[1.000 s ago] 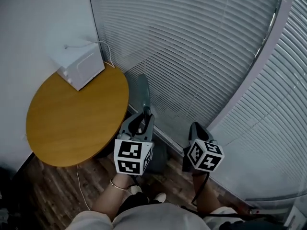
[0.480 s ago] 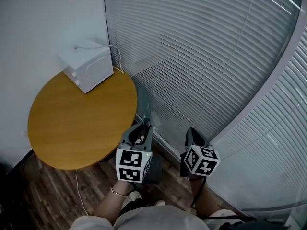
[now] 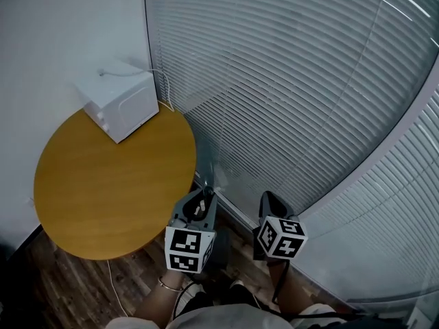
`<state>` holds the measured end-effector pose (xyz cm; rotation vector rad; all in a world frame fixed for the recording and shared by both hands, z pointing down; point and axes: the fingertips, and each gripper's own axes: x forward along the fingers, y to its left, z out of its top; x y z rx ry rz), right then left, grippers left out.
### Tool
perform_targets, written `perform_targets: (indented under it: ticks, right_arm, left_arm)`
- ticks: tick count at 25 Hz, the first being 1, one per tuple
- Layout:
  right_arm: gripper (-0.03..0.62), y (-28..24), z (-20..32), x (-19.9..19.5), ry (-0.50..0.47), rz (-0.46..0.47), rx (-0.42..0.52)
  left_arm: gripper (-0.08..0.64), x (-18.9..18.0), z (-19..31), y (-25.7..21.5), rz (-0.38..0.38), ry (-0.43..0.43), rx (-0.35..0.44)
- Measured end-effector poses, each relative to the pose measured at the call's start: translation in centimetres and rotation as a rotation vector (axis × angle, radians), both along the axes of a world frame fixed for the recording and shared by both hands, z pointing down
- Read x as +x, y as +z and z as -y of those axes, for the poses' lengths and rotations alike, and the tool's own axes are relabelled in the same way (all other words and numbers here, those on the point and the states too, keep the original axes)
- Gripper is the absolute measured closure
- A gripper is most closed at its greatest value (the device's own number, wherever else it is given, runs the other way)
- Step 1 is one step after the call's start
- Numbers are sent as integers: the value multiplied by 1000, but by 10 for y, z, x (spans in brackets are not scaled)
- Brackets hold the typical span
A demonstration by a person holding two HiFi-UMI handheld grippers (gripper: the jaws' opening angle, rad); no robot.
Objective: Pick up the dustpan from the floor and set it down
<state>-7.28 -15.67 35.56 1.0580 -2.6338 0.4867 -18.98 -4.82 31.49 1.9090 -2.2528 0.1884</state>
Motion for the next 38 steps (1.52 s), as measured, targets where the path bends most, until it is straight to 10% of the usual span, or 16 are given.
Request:
perform_targets:
  ticks: [38]
  right_arm:
    - [560,189,63,-26,-166,-123,-53]
  left_arm:
    - [466,-23,69,215,2,-148,-166]
